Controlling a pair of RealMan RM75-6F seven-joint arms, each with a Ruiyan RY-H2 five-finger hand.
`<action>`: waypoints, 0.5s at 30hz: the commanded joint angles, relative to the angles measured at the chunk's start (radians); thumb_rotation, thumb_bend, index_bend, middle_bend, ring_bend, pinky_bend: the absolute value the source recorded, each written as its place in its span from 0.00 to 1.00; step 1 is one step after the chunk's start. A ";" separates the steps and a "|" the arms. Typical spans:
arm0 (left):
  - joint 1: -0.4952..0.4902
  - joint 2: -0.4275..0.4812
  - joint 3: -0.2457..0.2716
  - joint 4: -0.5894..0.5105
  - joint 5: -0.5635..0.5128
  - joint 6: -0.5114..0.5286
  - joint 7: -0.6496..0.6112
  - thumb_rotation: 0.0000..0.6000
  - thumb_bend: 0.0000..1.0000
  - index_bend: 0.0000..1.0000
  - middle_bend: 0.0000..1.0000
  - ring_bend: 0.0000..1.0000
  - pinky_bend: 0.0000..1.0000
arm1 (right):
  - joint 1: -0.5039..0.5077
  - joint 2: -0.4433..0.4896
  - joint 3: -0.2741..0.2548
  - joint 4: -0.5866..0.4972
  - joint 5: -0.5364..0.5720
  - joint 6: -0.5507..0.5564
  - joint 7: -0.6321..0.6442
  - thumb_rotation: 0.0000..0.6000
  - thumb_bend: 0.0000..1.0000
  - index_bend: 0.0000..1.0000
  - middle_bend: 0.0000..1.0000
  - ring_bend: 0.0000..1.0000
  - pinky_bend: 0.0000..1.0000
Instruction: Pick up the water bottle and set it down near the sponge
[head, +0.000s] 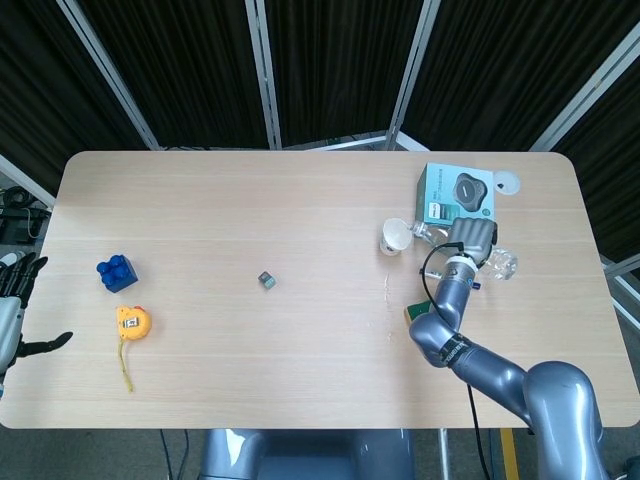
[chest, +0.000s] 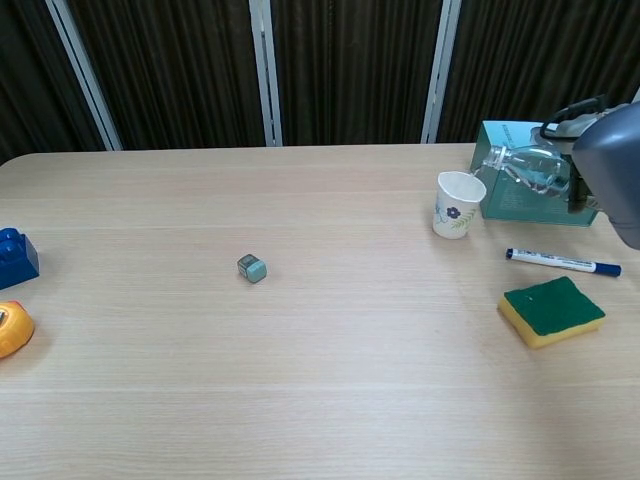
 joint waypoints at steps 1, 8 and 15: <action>0.000 0.000 0.000 0.000 0.001 0.001 0.000 1.00 0.00 0.00 0.00 0.00 0.00 | -0.004 0.000 0.006 -0.002 -0.006 0.002 -0.006 1.00 0.74 0.59 0.63 0.61 0.47; 0.001 0.001 0.001 -0.002 0.003 0.002 -0.002 1.00 0.00 0.00 0.00 0.00 0.00 | -0.010 0.001 0.021 -0.007 -0.019 0.008 -0.014 1.00 0.74 0.59 0.63 0.61 0.47; 0.001 0.003 0.001 -0.002 0.005 0.002 -0.006 1.00 0.00 0.00 0.00 0.00 0.00 | -0.018 0.007 0.036 -0.024 -0.031 0.012 -0.014 1.00 0.74 0.59 0.63 0.61 0.47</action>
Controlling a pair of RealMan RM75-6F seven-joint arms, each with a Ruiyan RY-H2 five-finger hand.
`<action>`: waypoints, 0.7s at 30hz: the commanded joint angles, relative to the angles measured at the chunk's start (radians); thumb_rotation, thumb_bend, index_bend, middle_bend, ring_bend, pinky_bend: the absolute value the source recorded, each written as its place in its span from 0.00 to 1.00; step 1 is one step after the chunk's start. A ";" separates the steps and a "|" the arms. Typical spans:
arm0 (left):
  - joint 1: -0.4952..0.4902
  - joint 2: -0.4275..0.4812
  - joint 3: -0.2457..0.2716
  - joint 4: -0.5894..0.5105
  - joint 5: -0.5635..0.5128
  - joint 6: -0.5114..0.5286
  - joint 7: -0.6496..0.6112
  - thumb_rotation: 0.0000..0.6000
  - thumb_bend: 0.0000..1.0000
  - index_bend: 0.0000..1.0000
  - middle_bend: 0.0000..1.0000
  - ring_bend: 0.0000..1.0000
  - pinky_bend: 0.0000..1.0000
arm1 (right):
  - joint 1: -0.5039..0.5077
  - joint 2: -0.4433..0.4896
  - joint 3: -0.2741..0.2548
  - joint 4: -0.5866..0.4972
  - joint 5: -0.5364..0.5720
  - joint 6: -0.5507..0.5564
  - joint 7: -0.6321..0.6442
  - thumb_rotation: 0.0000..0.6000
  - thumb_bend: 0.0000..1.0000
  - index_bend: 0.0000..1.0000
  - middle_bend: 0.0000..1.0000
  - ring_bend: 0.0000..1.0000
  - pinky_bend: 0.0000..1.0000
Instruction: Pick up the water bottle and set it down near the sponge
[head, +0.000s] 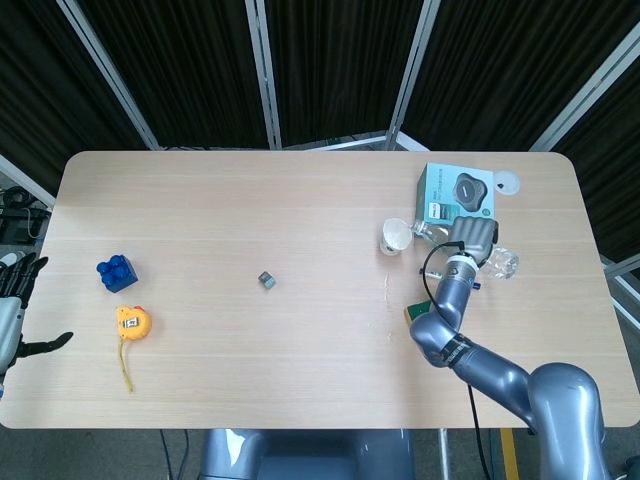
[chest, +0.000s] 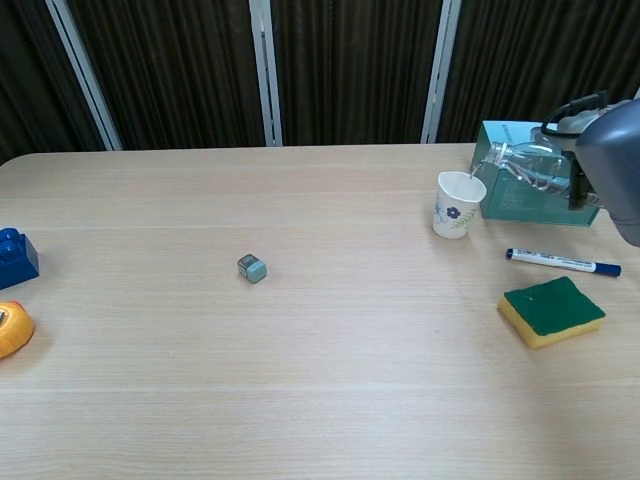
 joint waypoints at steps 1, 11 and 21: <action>0.000 0.001 0.000 0.000 0.001 0.001 -0.001 1.00 0.00 0.00 0.00 0.00 0.00 | -0.004 0.005 0.005 -0.010 -0.005 0.002 0.001 1.00 0.74 0.59 0.63 0.61 0.47; 0.004 0.005 0.003 -0.007 0.009 0.005 -0.007 1.00 0.00 0.00 0.00 0.00 0.00 | -0.043 0.049 0.046 -0.099 -0.039 -0.035 0.112 1.00 0.74 0.59 0.63 0.61 0.47; 0.009 0.015 0.007 -0.014 0.027 0.011 -0.025 1.00 0.00 0.00 0.00 0.00 0.00 | -0.188 0.217 0.084 -0.308 -0.092 -0.183 0.382 1.00 0.74 0.59 0.63 0.62 0.47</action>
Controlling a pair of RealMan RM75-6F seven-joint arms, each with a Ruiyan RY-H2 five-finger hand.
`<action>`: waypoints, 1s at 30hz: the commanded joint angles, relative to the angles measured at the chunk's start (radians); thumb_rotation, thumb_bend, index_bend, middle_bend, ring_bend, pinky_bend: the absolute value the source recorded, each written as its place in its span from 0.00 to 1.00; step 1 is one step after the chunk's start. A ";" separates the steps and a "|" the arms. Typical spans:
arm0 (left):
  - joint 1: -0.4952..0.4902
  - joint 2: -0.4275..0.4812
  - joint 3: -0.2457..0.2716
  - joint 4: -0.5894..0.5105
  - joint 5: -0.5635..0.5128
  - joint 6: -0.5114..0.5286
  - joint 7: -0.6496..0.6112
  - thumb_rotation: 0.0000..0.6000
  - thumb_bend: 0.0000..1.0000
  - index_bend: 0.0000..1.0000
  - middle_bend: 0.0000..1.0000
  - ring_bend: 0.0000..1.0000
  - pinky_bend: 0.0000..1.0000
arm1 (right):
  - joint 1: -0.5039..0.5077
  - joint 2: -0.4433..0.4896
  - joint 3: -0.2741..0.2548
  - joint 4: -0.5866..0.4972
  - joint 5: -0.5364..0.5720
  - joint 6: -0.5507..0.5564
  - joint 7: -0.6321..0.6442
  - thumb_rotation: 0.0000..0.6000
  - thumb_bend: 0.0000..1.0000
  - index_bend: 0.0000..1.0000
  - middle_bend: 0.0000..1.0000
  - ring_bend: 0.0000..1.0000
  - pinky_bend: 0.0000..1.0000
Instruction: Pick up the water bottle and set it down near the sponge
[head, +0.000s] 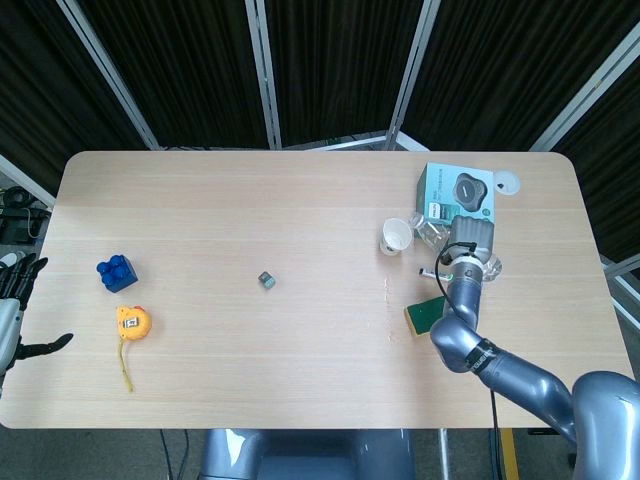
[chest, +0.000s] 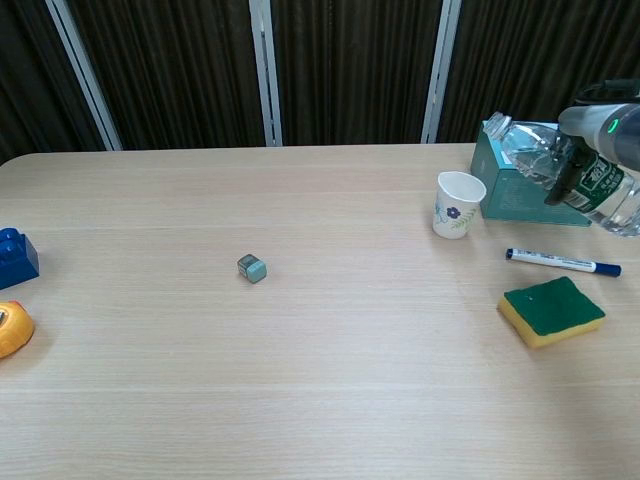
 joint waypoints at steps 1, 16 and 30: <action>0.001 0.003 0.001 -0.002 0.005 0.002 -0.005 1.00 0.00 0.00 0.00 0.00 0.00 | -0.093 0.101 0.012 -0.111 -0.050 -0.094 0.151 1.00 0.74 0.59 0.63 0.61 0.47; 0.009 0.004 0.019 -0.023 0.055 0.017 0.000 1.00 0.00 0.00 0.00 0.00 0.00 | -0.434 0.401 0.081 -0.397 -0.476 -0.444 0.875 1.00 0.74 0.59 0.63 0.61 0.47; 0.005 -0.009 0.020 -0.024 0.050 0.013 0.028 1.00 0.00 0.00 0.00 0.00 0.00 | -0.545 0.388 0.072 -0.444 -1.119 -0.564 1.403 1.00 0.74 0.59 0.63 0.60 0.47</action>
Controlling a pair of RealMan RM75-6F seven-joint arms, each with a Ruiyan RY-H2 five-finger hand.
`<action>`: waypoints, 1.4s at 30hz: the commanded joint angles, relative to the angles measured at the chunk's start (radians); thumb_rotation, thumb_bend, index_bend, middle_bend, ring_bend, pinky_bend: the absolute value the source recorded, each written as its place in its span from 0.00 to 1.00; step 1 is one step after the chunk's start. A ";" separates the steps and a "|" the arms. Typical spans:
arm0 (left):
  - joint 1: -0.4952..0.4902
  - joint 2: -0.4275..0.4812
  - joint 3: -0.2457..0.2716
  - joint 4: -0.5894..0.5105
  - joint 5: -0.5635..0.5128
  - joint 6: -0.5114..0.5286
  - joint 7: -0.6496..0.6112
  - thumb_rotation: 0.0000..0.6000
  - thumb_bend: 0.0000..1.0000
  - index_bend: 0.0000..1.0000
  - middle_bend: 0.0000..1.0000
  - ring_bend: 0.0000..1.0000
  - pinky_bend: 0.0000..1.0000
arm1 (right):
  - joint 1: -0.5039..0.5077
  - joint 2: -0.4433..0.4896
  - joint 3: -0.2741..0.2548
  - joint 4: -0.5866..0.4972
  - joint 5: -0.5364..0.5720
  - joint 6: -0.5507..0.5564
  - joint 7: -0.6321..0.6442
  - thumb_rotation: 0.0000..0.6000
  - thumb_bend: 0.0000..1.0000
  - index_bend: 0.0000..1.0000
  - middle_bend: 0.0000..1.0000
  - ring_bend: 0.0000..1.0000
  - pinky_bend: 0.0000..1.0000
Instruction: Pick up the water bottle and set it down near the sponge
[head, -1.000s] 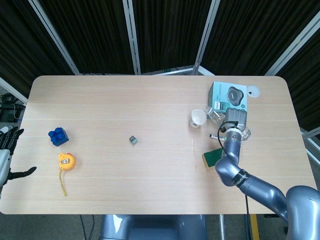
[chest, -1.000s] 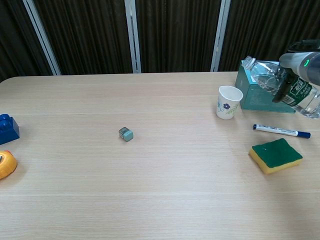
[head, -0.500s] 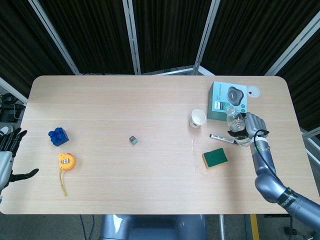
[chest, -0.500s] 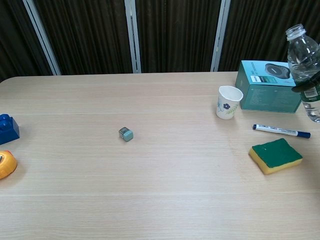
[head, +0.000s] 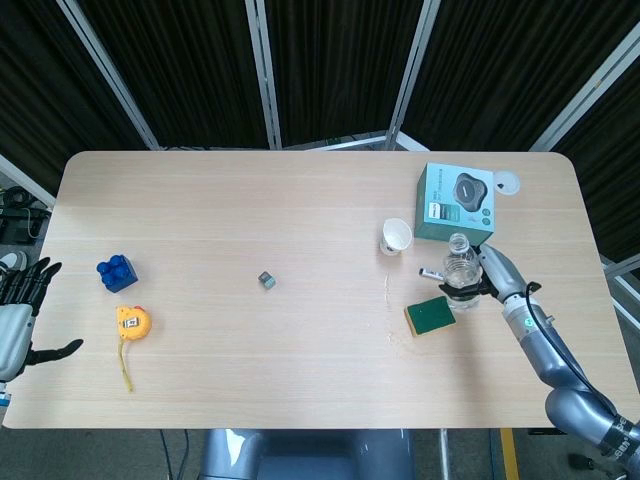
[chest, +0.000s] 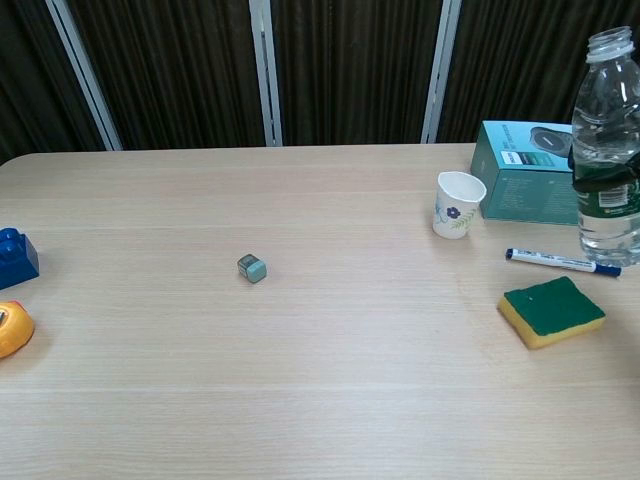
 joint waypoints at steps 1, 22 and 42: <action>-0.002 -0.003 -0.001 0.002 -0.005 -0.003 0.004 1.00 0.00 0.00 0.00 0.00 0.00 | -0.038 -0.012 -0.032 -0.030 -0.291 -0.016 0.233 1.00 0.74 0.59 0.63 0.60 0.47; -0.017 -0.022 -0.004 0.016 -0.044 -0.034 0.031 1.00 0.00 0.00 0.00 0.00 0.00 | 0.188 -0.186 -0.452 0.178 -0.816 0.407 0.754 1.00 0.74 0.59 0.63 0.59 0.47; -0.034 -0.034 -0.007 0.032 -0.085 -0.068 0.046 1.00 0.00 0.00 0.00 0.00 0.00 | 0.250 -0.477 -0.537 0.583 -0.735 0.593 0.707 1.00 0.72 0.59 0.62 0.57 0.47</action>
